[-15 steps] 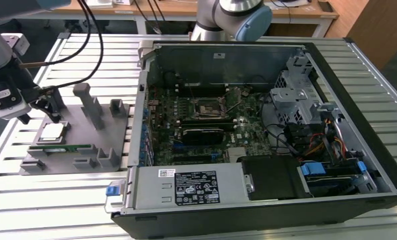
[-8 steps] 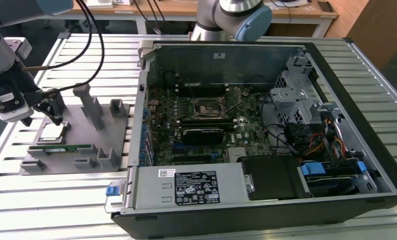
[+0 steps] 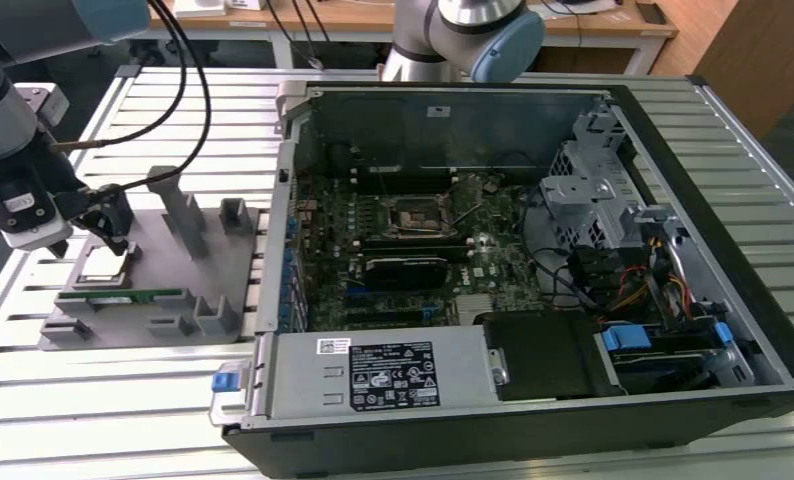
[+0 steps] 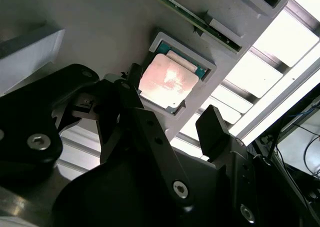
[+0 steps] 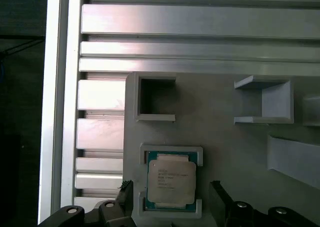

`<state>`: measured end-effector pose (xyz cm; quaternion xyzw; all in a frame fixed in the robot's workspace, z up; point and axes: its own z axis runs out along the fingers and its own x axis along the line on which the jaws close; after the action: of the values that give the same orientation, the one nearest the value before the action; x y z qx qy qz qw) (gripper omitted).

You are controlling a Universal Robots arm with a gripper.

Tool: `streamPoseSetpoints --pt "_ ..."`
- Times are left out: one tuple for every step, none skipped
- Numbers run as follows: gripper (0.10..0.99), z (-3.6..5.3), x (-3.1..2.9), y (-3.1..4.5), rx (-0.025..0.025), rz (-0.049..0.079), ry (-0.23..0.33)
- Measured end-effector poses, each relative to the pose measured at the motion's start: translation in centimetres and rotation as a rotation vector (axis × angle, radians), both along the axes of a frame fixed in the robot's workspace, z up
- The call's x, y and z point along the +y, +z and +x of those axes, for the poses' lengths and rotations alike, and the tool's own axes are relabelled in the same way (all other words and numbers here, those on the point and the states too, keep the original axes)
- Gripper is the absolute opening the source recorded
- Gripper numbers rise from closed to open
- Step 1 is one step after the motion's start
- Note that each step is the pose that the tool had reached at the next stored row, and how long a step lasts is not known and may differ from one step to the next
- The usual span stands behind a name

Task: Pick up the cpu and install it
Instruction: 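Pick up the cpu and move it towards the insertion slot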

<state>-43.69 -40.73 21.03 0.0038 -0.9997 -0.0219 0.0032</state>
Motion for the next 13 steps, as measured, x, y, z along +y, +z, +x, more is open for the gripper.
streamPoseSetpoints --pt "0.706 0.0 0.0 -0.11 0.0 0.0 0.0" --pt "0.706 0.0 0.0 -0.21 0.0001 0.0 0.0" --pt "0.706 0.0 0.0 -0.31 0.0004 0.0 0.0" --pt "0.706 0.0 0.01 -0.42 0.0011 0.0 0.0" --pt "0.706 0.01 0.02 -0.55 0.0021 0.0 0.0" --pt "0.706 0.01 0.04 -0.68 0.0032 0.0 0.0" --pt "0.706 0.0 0.06 -0.78 0.0046 0.0 0.0" --pt "0.706 0.0 0.07 -0.86 0.0063 0.0 0.0" --pt "0.706 0.0 0.08 -0.91 0.0078 0.0 0.0" --pt "0.706 0.0 0.08 -0.96 0.0092 0.0 0.0" --pt "0.706 -0.01 0.09 -1.0 0.0109 0.0 0.0" --pt "0.706 0.0 0.09 -1.06 0.0129 0.0 0.0" --pt "0.706 0.0 0.09 -1.14 0.015 0.0 0.0"
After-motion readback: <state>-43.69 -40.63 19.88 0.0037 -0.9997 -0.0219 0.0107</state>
